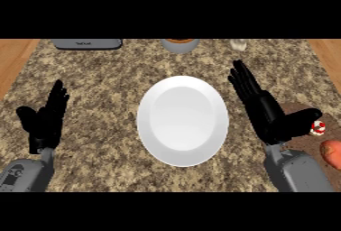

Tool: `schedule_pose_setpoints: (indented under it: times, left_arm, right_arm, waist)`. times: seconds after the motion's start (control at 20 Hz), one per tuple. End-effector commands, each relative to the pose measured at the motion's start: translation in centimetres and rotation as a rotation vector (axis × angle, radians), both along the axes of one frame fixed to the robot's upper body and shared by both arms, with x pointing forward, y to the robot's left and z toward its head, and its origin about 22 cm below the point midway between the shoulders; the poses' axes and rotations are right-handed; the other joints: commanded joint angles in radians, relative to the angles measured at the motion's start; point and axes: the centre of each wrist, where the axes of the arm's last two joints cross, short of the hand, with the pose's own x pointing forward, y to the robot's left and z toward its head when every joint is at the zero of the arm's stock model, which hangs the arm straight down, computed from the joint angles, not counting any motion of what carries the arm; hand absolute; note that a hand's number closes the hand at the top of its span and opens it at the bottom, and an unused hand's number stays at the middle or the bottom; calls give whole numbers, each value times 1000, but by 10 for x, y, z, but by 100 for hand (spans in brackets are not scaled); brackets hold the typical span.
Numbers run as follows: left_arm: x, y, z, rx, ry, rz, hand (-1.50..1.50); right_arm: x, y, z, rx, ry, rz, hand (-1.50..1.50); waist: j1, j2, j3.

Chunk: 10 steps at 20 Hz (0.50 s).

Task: Pick the cupcake from the placemat and place it in the plate

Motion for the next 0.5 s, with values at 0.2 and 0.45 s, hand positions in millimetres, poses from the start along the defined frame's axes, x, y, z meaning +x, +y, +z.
schedule_pose_setpoints:
  times: [0.2, 0.45]
  left_arm:
    - [-17, 2, -12, 44, -69, -173, 0]
    - [-36, 4, -30, 12, -24, -223, 0]
  right_arm:
    - [11, -107, 2, 4, 50, 95, 150]
    - [-9, -144, -35, -225, -161, -311, -150]
  waist:
    - [-7, 17, -7]
    - [-13, 20, -5]
